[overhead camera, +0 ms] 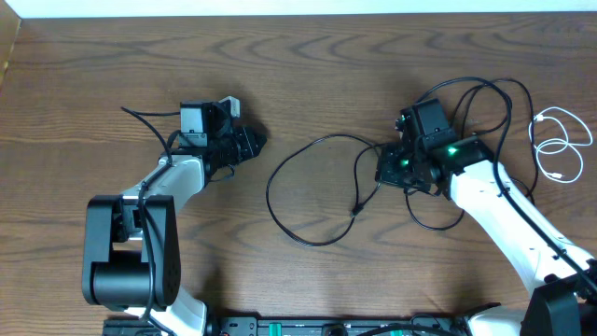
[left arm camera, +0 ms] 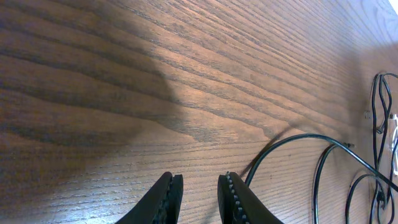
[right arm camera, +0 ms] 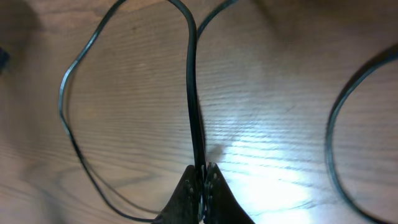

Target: Untangle cables

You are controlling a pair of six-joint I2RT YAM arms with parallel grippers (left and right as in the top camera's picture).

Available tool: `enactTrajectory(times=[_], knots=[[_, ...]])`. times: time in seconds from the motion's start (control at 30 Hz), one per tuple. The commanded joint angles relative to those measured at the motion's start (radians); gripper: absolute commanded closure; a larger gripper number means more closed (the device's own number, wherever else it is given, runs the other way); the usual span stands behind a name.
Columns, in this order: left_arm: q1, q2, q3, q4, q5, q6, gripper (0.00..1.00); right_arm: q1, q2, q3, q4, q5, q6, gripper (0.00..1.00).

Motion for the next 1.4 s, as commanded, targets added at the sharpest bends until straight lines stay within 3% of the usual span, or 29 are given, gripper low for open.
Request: enactTrajectory(times=[0.0,0.33,0.47,0.53,0.57,0.73,0.83,0.93,1.03,1.13,1.23,1.37], knots=[[-0.003,-0.006,-0.004,0.001,0.013,0.005,0.74,0.026,-0.003,-0.016,0.001,-0.027,0.15,0.99],[-0.003,-0.006,-0.004,0.001,0.013,0.005,0.74,0.13,-0.002,-0.201,0.191,-0.026,0.514,0.98],[-0.003,-0.006,-0.004,0.001,0.013,0.005,0.74,0.169,-0.002,-0.295,0.303,-0.045,0.594,0.93],[-0.003,-0.006,-0.004,0.001,0.013,0.005,0.75,0.176,-0.002,-0.319,0.309,-0.01,0.592,0.83],[-0.003,-0.006,-0.004,0.001,0.013,0.005,0.74,0.177,-0.002,-0.325,0.303,0.017,0.58,0.64],[-0.003,-0.006,-0.004,0.001,0.013,0.005,0.74,0.179,-0.002,-0.329,0.274,0.104,0.472,0.48],[-0.003,-0.006,-0.004,0.001,0.013,0.005,0.74,0.183,-0.003,-0.328,0.276,0.102,0.374,0.45],[-0.003,-0.006,-0.004,0.001,0.013,0.005,0.74,0.184,-0.007,-0.292,0.219,0.102,0.281,0.6],[-0.003,-0.006,-0.004,0.001,0.013,0.005,0.74,0.184,-0.008,-0.2,0.098,0.103,0.243,0.61],[-0.003,-0.006,-0.004,0.001,0.013,0.005,0.74,0.191,-0.008,-0.121,0.025,0.088,0.184,0.57],[-0.003,-0.006,-0.004,0.001,0.013,0.005,0.75,0.211,-0.008,-0.087,0.059,-0.014,0.048,0.55],[-0.003,-0.006,-0.004,0.0,0.013,0.005,0.74,0.246,-0.007,-0.087,0.093,-0.074,-0.23,0.32]])
